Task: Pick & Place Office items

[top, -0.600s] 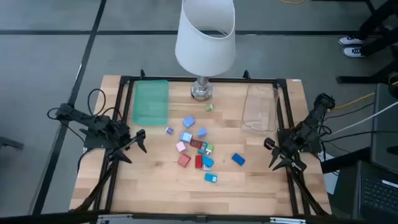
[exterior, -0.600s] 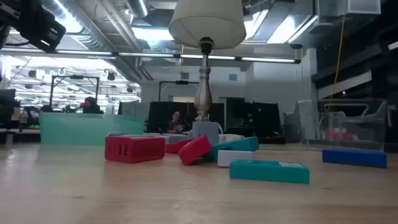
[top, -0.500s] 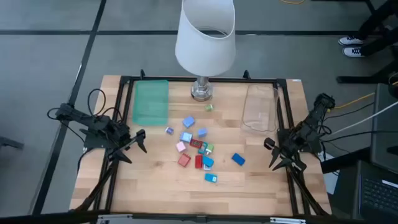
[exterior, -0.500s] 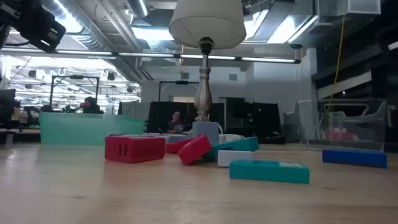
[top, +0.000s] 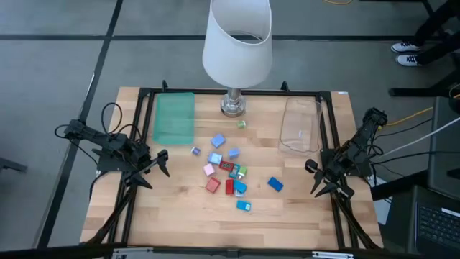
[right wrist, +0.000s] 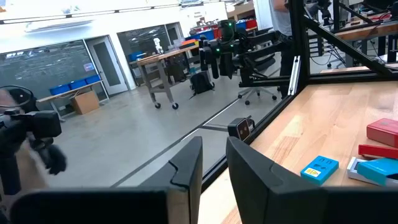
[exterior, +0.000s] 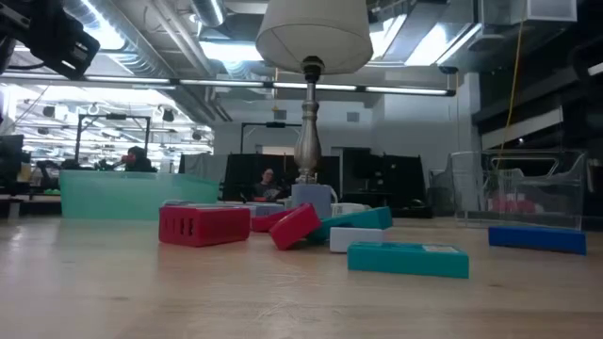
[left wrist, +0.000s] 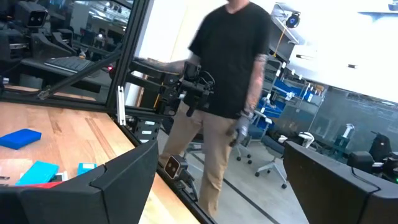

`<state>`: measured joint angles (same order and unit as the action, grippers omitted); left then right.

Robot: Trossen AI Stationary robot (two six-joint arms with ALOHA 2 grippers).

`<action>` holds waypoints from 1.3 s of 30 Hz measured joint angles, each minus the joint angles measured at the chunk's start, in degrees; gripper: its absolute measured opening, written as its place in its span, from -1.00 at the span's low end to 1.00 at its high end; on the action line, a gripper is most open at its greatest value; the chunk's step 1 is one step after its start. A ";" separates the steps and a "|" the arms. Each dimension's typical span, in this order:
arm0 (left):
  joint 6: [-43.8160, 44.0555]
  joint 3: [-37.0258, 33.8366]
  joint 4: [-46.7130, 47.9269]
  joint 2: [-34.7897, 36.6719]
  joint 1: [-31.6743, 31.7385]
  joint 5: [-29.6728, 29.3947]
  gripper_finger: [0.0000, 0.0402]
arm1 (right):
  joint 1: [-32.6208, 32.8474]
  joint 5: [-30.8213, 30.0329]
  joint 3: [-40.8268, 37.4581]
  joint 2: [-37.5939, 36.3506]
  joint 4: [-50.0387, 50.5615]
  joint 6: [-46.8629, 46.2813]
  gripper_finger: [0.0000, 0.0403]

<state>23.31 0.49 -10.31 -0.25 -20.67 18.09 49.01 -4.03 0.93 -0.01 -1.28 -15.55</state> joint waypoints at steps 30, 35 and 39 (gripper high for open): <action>0.00 0.00 0.00 0.01 -0.01 0.00 0.68 | -0.25 -28.81 0.00 0.02 -21.65 10.77 -0.60; -0.01 0.00 0.00 0.00 0.00 0.00 0.68 | -0.28 -36.29 0.00 0.00 -32.75 14.77 -0.60; 0.00 0.00 0.00 0.02 -0.02 0.00 0.68 | -0.27 -48.62 0.00 0.00 -33.50 12.84 -0.60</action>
<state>23.31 0.49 -10.31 -0.23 -20.69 18.09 48.75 -52.65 0.93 -0.01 -34.77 -2.71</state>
